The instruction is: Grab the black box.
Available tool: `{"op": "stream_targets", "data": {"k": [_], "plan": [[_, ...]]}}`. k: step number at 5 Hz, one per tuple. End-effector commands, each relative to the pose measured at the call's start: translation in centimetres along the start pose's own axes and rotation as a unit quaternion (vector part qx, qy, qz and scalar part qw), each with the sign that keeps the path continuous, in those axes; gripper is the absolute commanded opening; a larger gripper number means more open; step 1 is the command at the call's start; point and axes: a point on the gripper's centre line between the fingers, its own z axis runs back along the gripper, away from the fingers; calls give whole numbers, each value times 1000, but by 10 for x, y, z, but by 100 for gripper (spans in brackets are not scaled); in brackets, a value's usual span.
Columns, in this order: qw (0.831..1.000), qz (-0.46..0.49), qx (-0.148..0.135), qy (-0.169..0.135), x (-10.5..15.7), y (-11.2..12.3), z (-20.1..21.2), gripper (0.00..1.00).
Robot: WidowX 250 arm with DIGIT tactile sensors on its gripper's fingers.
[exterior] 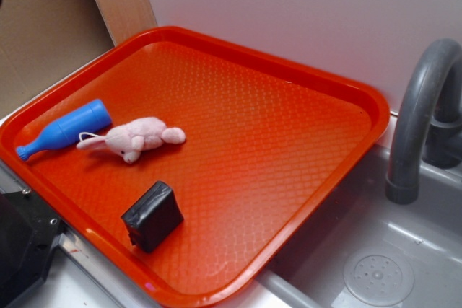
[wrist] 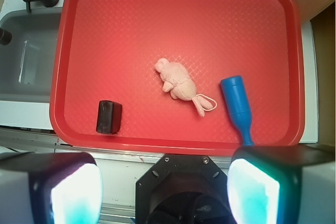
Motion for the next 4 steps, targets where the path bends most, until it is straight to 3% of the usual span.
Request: {"op": "stream_targets", "data": {"k": [1, 2, 3, 4], "plan": [[1000, 0, 0, 0, 0, 0, 0, 100], [999, 26, 17, -18, 7, -2, -51, 100], [998, 46, 24, -32, -6, -24, -87, 100], [999, 44, -3, -14, 13, -46, -131, 100]]}}
